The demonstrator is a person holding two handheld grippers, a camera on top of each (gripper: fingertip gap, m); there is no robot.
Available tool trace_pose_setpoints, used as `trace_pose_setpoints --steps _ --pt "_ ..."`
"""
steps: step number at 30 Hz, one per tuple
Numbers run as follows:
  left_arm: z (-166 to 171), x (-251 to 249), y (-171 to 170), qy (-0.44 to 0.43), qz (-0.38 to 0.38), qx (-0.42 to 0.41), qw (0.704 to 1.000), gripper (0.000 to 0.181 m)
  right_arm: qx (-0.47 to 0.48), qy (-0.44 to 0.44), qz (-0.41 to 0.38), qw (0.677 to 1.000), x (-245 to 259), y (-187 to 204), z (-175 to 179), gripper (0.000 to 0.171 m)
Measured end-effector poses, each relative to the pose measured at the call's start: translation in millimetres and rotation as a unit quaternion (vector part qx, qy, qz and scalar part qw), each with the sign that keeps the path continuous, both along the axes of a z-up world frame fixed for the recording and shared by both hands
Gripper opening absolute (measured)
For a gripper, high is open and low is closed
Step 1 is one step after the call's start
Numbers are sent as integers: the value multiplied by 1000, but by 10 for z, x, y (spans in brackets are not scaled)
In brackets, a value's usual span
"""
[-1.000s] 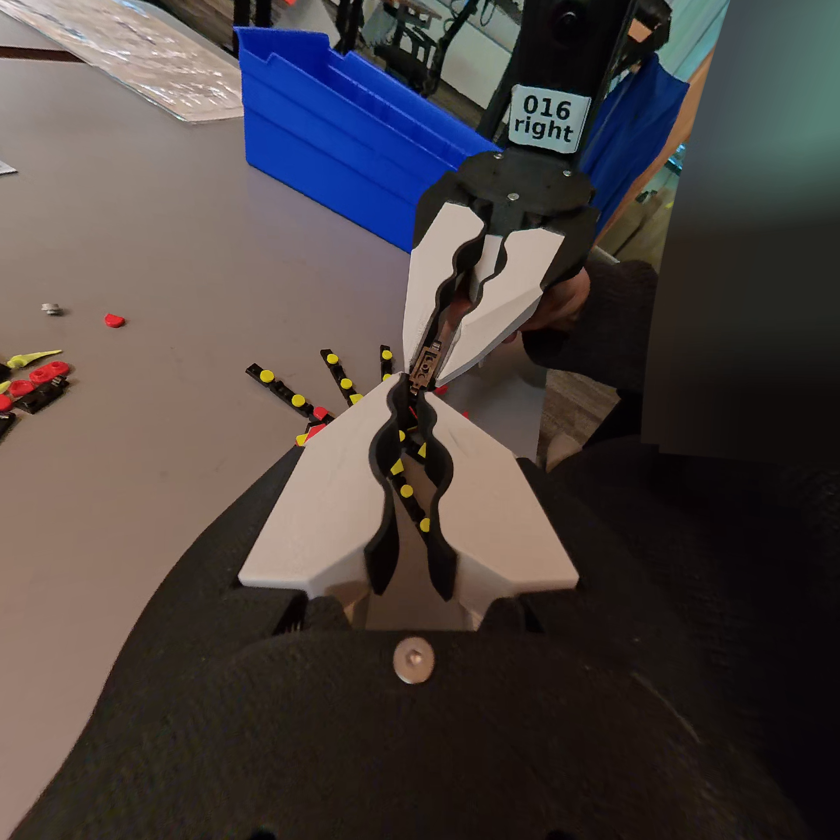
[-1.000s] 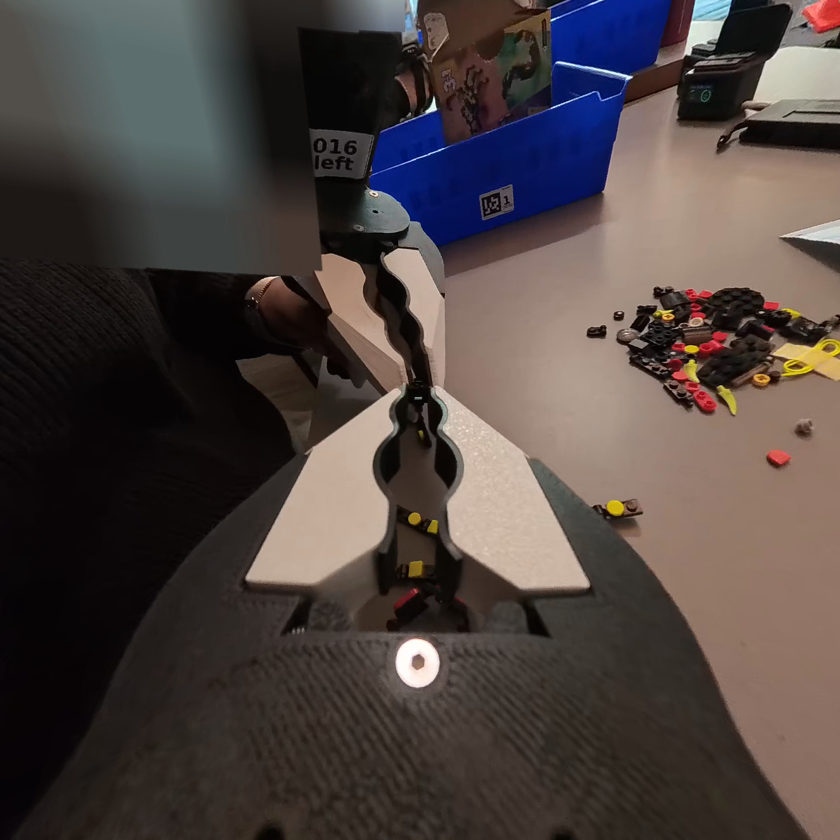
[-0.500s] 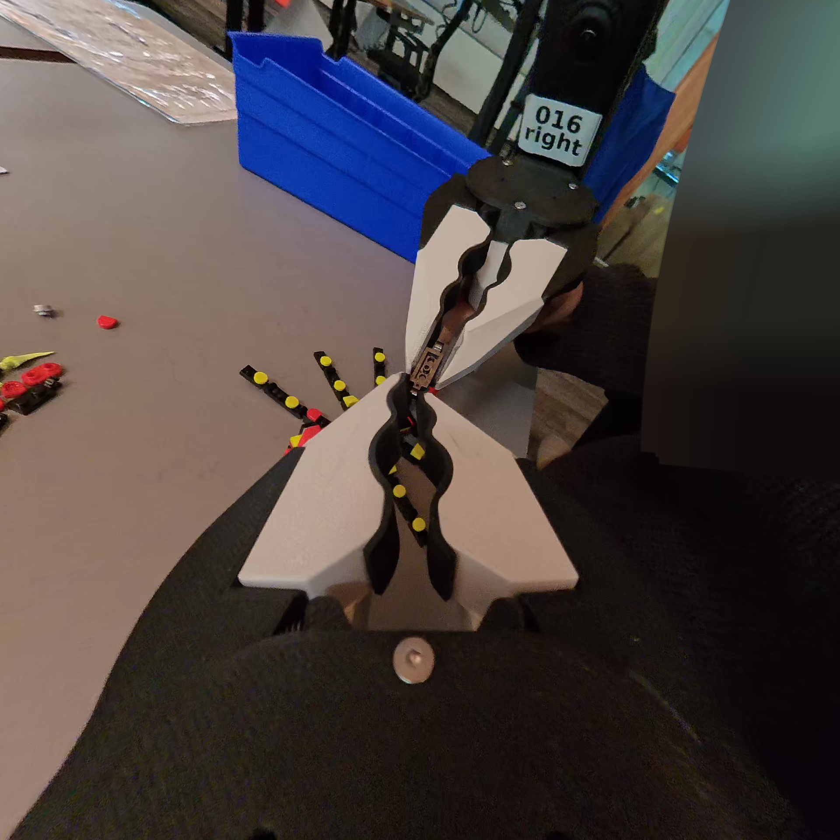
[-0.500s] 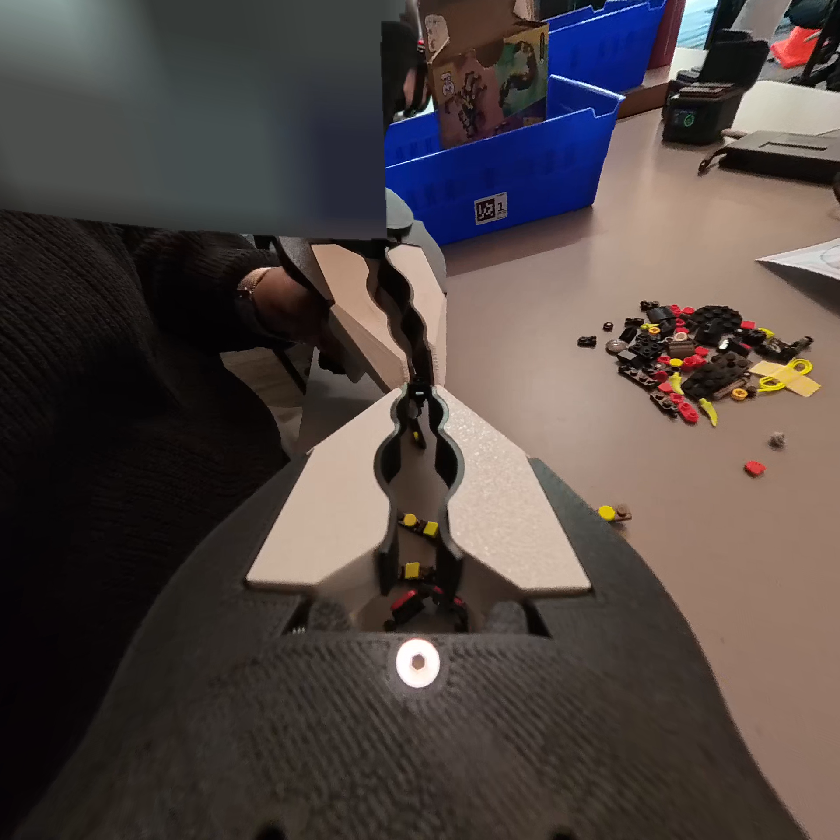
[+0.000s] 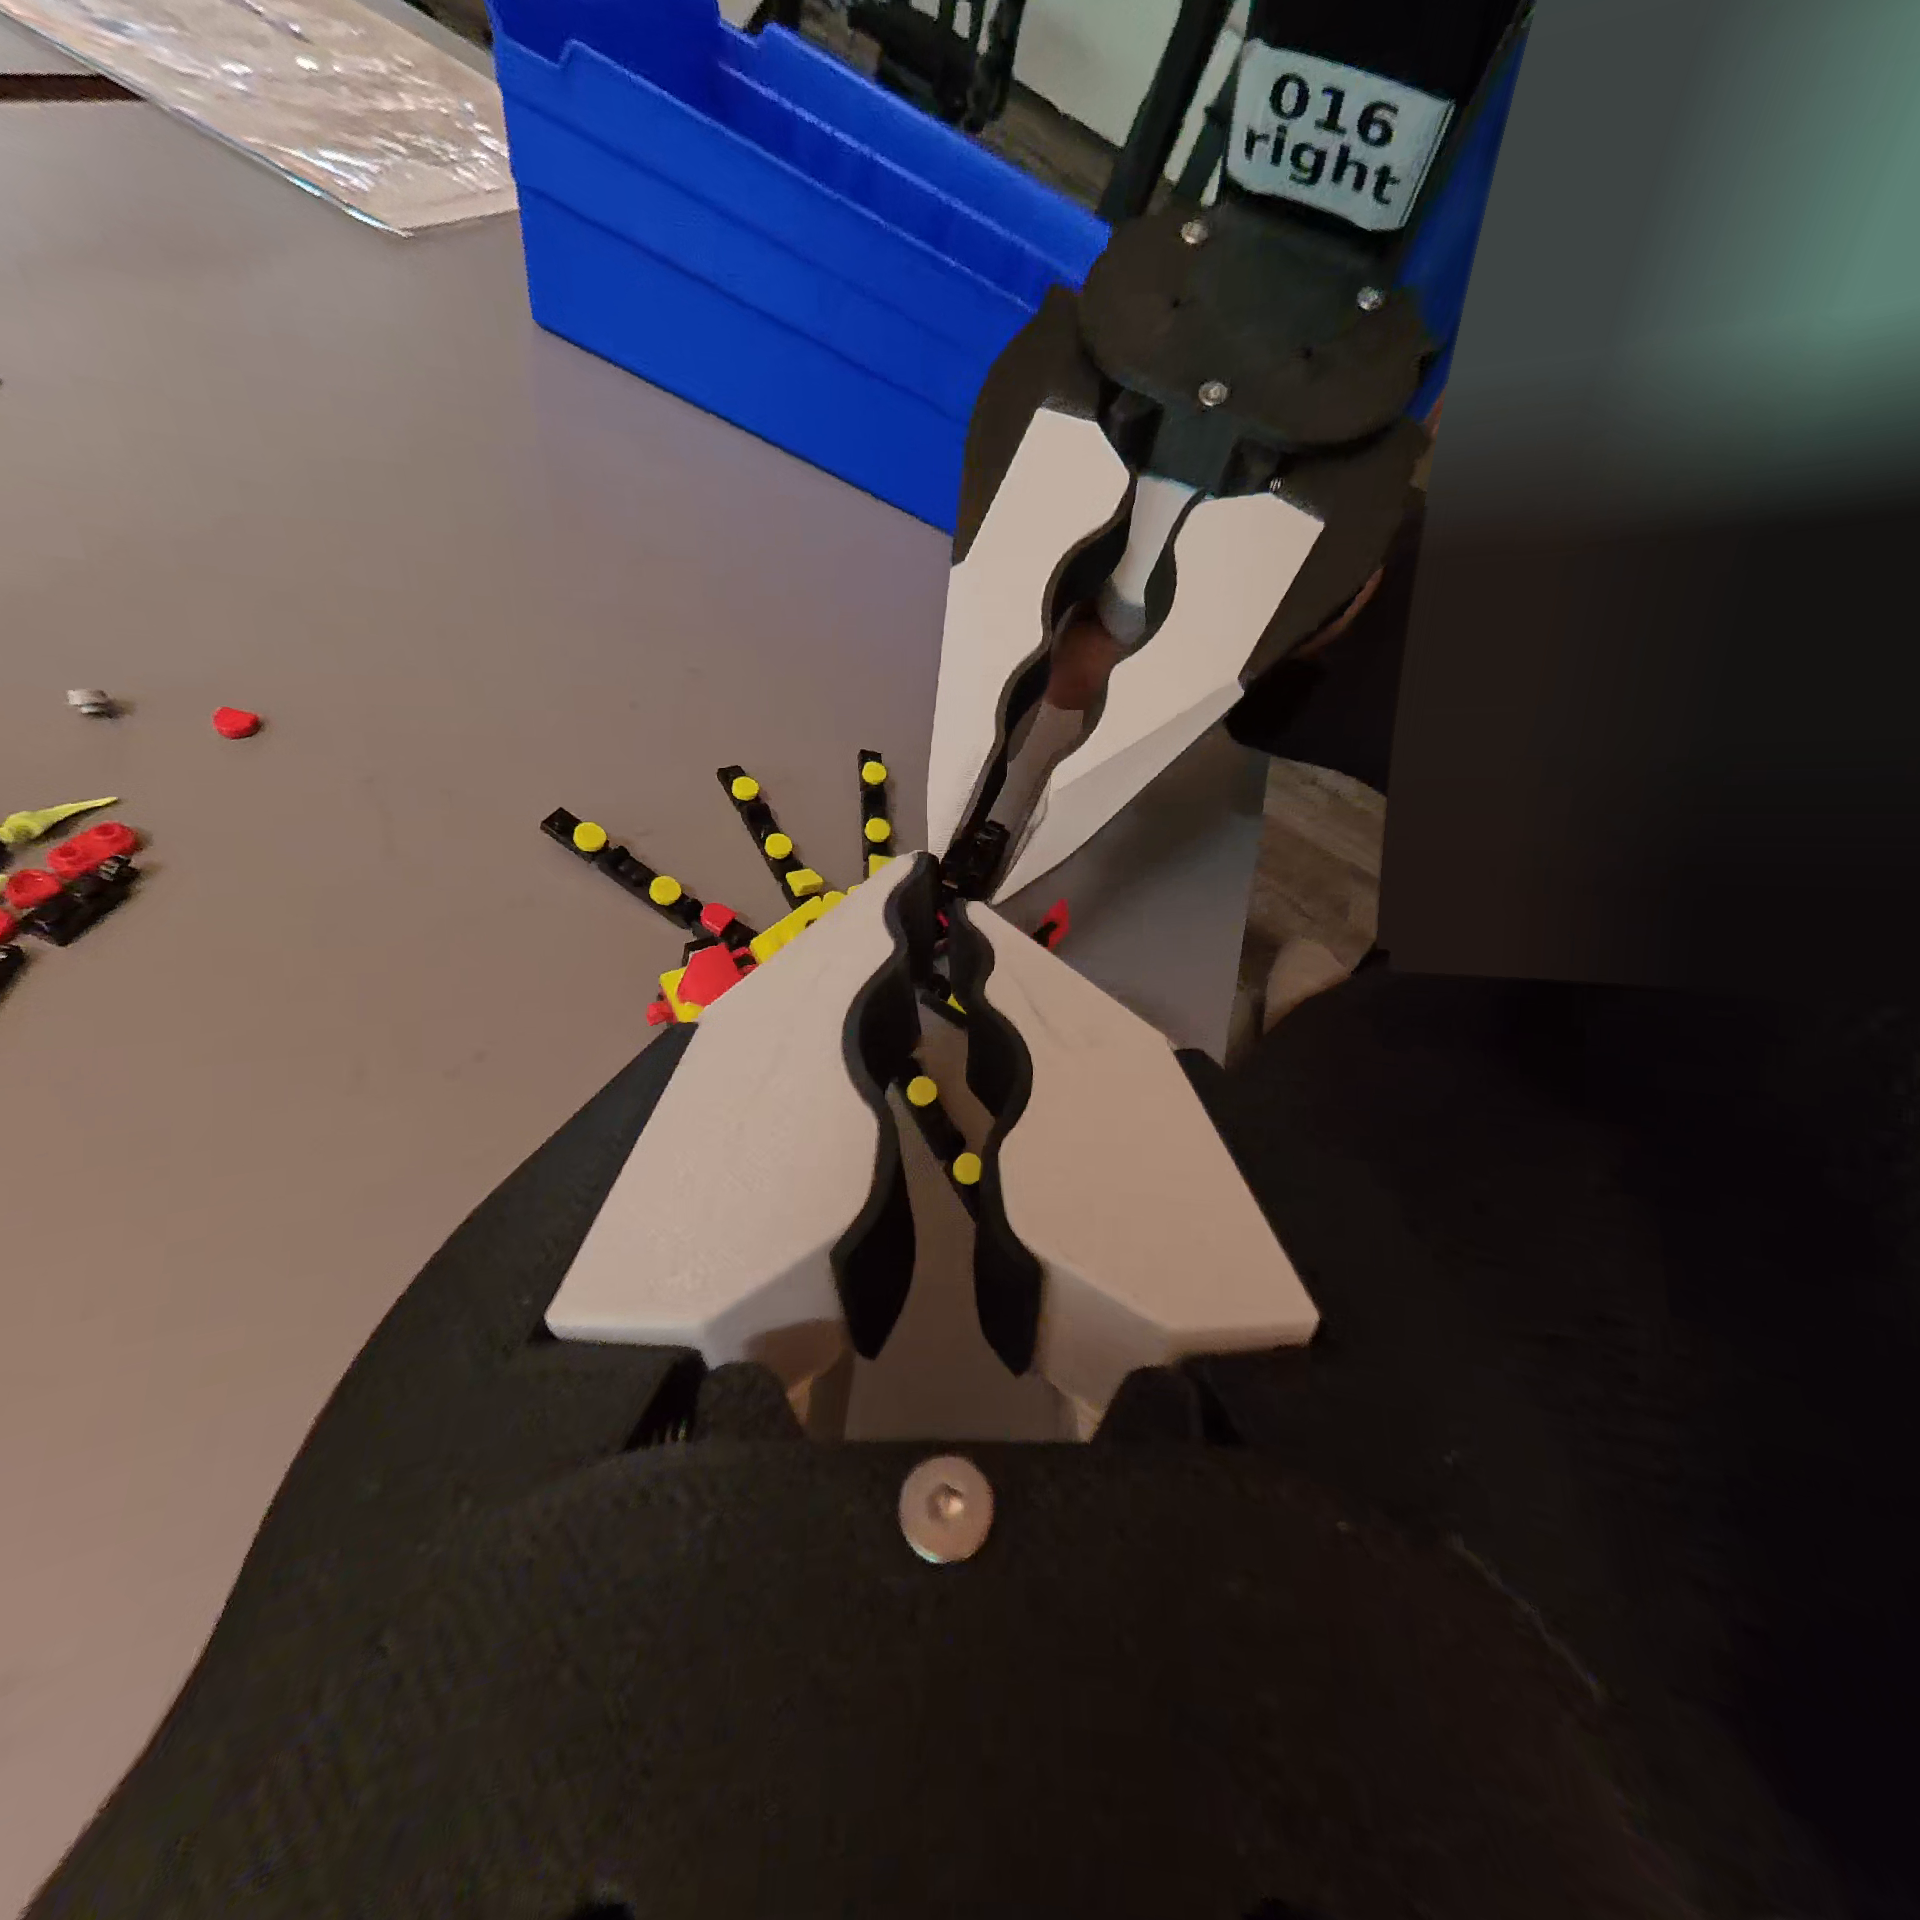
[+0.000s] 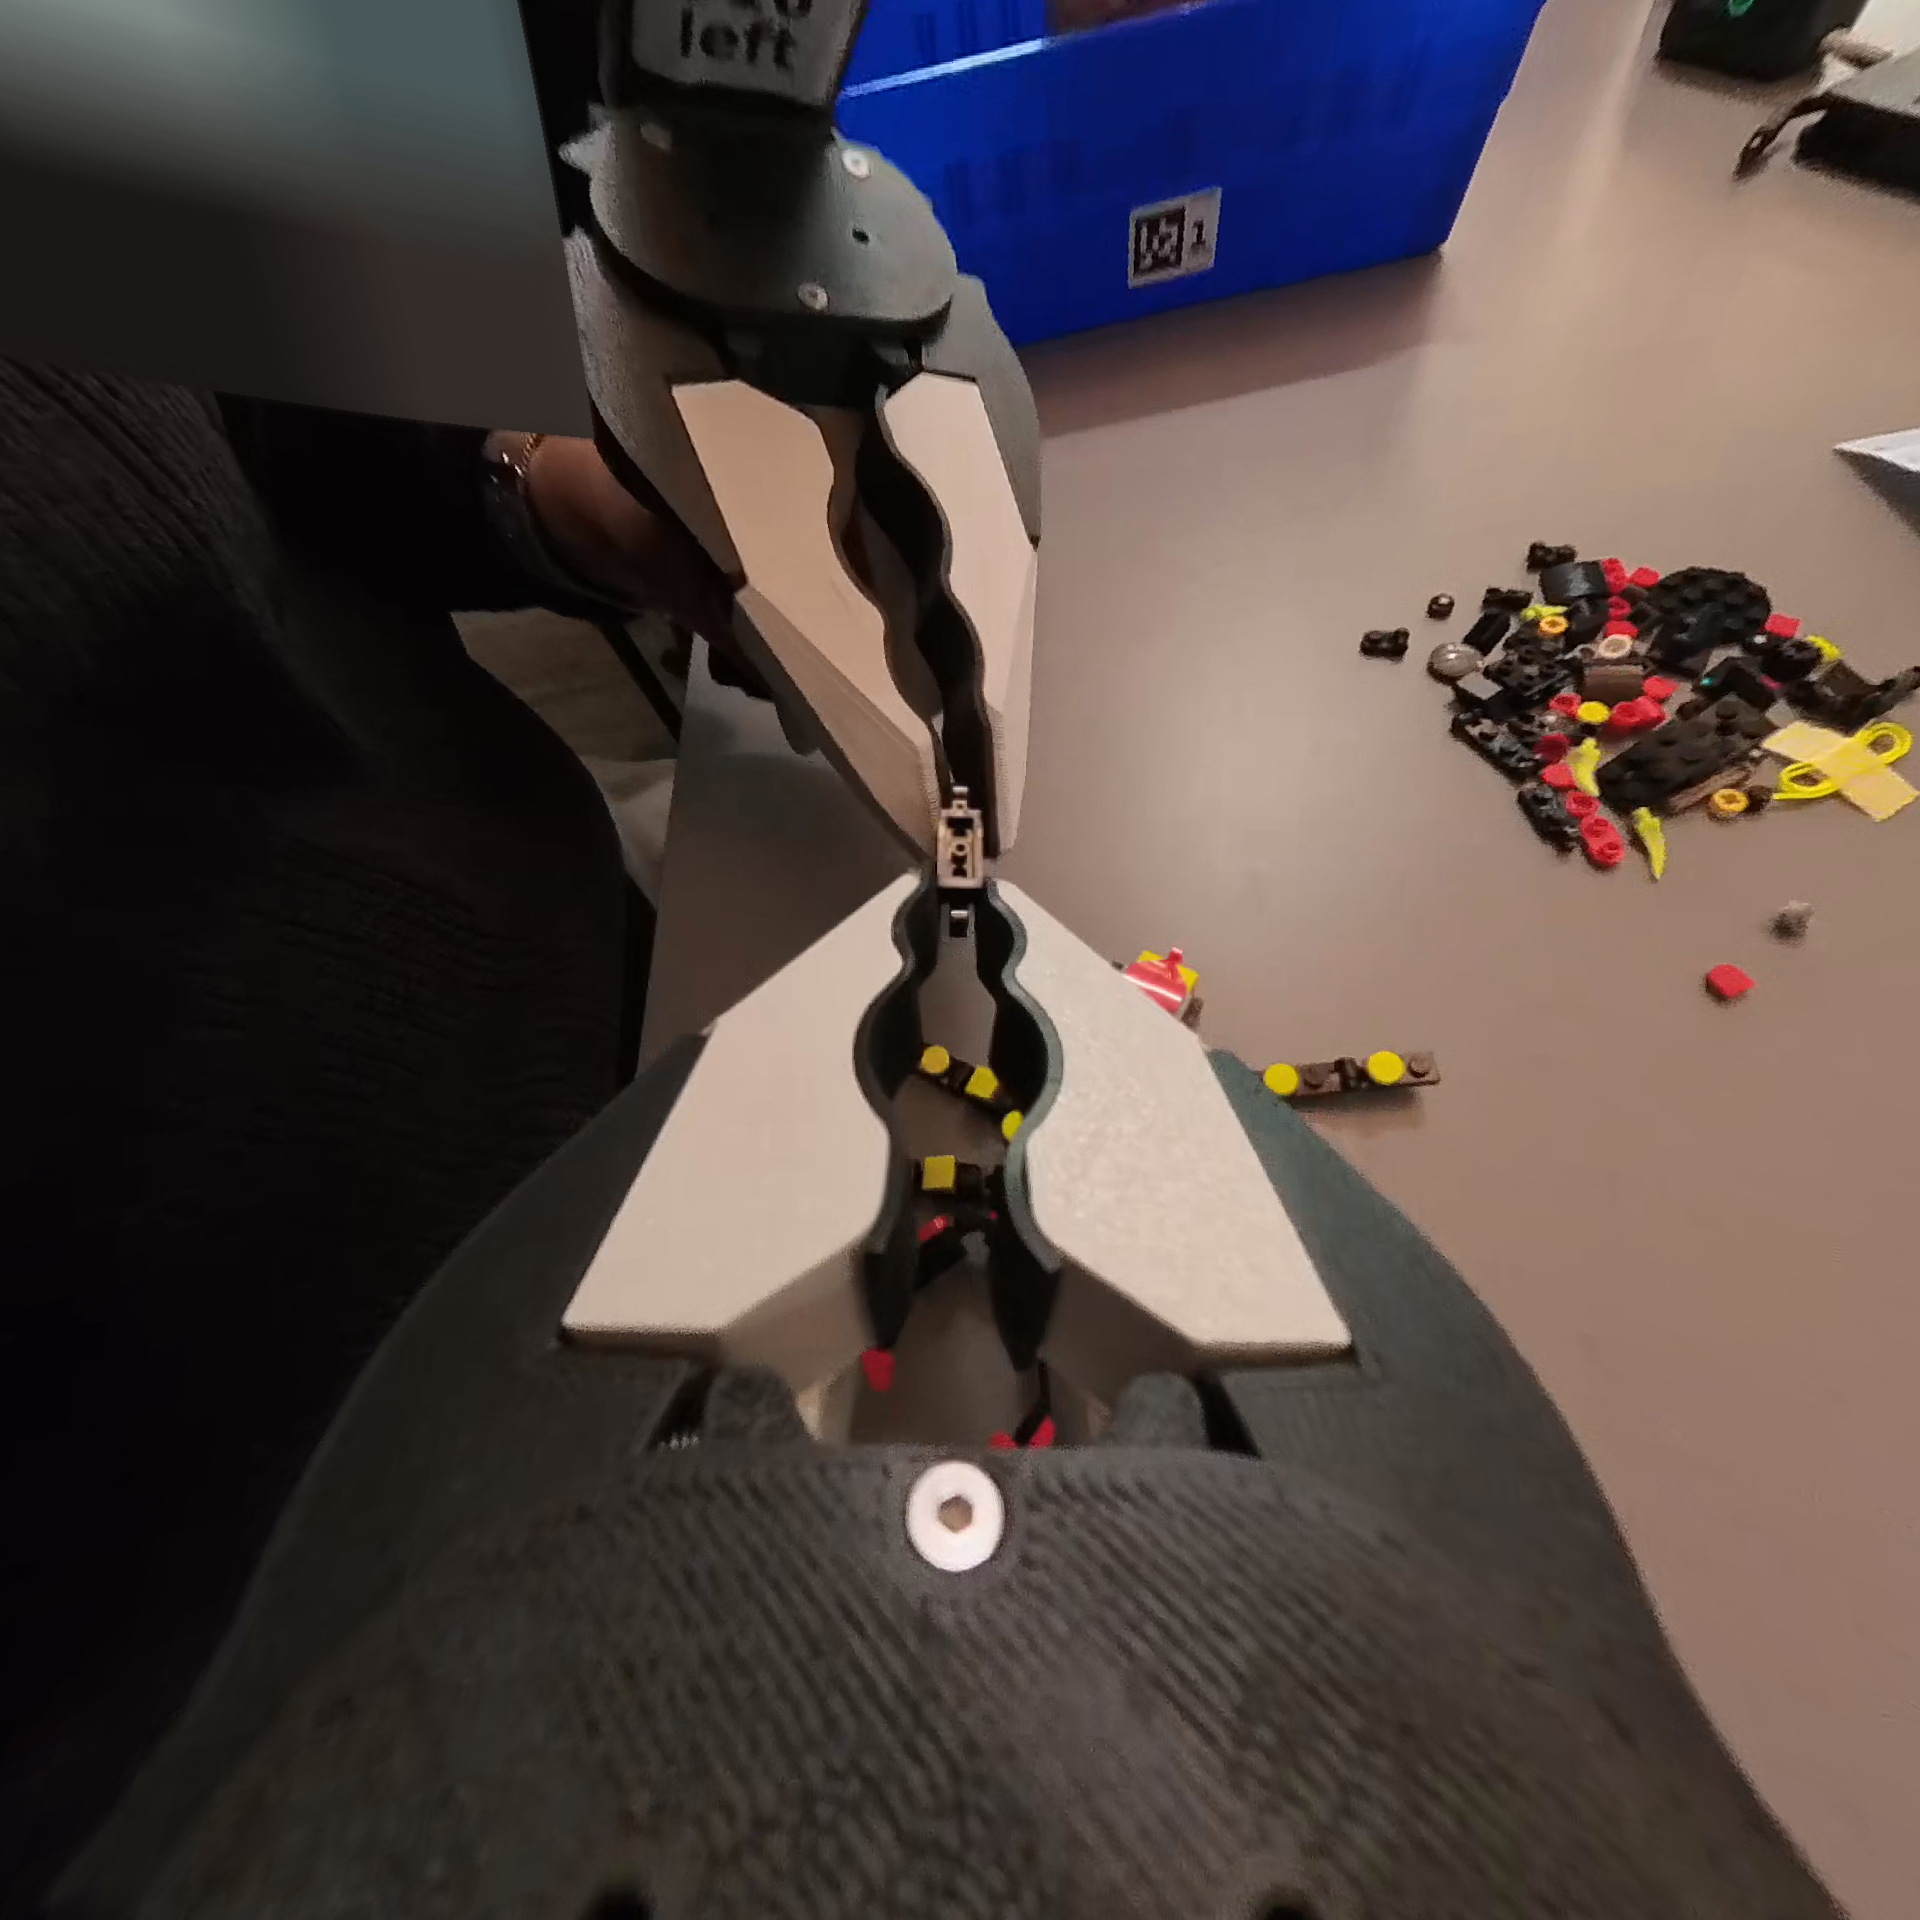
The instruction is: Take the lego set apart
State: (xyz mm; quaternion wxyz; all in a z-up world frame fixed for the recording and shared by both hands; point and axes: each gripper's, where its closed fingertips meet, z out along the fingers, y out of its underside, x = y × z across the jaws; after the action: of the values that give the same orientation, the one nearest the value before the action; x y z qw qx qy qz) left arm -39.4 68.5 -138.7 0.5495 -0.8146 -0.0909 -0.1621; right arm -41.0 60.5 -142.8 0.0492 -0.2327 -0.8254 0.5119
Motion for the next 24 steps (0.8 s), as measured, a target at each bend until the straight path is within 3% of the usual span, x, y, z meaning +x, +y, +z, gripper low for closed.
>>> trace_pose_setpoints --steps 3,5,7,13,18,24 --pt "90 -49 -8 2 11 23 1000 0 46 -5 -7 999 -14 54 -148 6" --pt "355 -89 -41 -40 16 75 996 0 84 -13 -1 996 15 88 -377 7" --pt "261 -140 -75 -12 28 45 998 0 45 -16 11 999 49 -25 -258 7" --pt "125 -233 -101 -63 31 33 997 0 -18 -60 -43 997 -122 98 -160 7" --pt "17 -147 -60 -114 6 26 993 0 -176 -172 -58 967 -177 151 50 6" --pt "78 -129 -32 -136 4 50 989 0 -220 -205 -46 953 -138 97 126 6"
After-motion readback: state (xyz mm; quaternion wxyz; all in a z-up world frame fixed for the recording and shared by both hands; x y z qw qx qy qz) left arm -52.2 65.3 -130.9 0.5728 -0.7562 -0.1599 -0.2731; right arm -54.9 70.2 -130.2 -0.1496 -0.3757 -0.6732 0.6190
